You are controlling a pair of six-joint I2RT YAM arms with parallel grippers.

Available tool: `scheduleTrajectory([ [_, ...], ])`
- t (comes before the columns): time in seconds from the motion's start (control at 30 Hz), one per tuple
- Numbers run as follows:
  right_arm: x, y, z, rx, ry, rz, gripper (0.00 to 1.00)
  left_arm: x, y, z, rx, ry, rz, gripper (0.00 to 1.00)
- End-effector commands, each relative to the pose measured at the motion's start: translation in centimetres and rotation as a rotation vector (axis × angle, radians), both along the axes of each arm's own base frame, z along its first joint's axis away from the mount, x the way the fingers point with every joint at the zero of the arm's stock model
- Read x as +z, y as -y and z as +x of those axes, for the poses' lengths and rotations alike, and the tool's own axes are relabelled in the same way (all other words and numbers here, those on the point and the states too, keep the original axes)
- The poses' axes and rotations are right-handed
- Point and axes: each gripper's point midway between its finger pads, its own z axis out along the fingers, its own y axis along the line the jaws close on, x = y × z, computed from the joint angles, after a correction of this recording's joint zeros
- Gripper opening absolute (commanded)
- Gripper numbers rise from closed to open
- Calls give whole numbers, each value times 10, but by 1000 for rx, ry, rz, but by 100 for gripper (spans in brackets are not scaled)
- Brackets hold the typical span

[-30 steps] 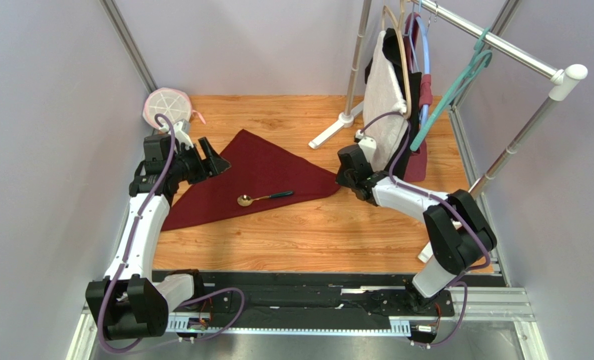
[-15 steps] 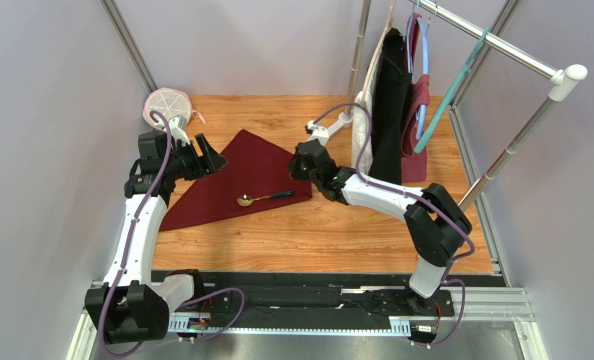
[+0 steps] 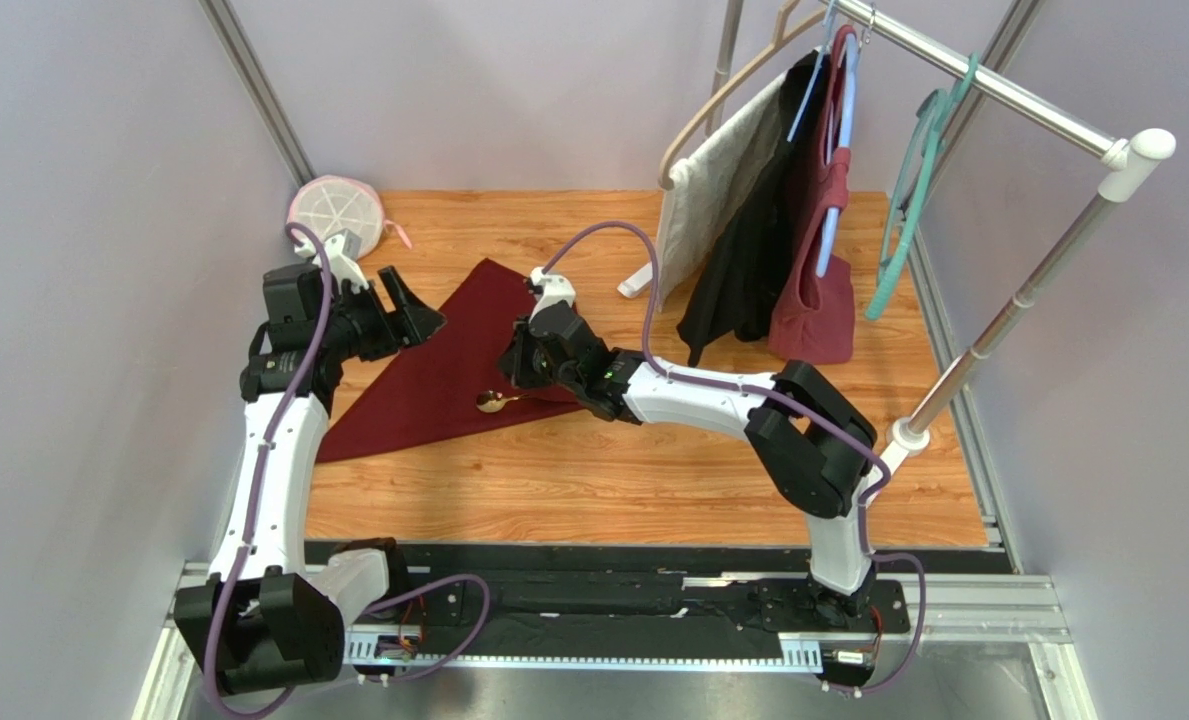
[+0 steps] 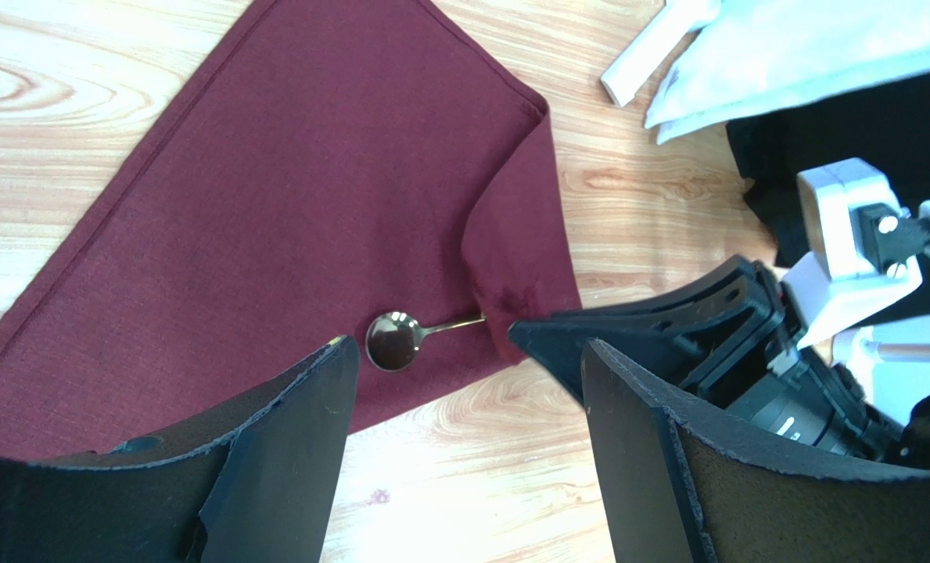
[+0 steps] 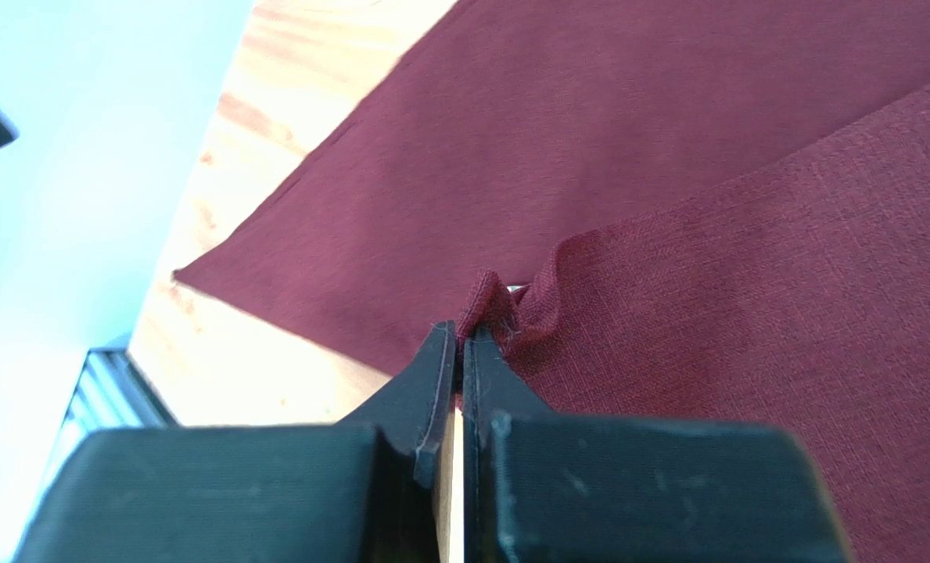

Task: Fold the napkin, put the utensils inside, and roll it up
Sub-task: Fold the napkin

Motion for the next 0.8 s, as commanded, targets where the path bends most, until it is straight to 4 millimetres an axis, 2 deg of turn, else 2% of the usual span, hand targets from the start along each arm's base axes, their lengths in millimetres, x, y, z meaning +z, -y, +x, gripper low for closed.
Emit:
scheduleTrajectory([
  [0.0,29,-29,-2,61,51,100,0,15,-2,1,-13,61,-18,79],
  [0.23,24,-46,-12,116,44,106,0,15,-3,1,-12,62,-41,79],
  [0.5,25,-62,-15,141,41,117,0,13,-5,1,-11,58,-54,79],
  [0.77,9,-70,-19,160,21,88,0,11,-6,2,-12,49,-71,79],
])
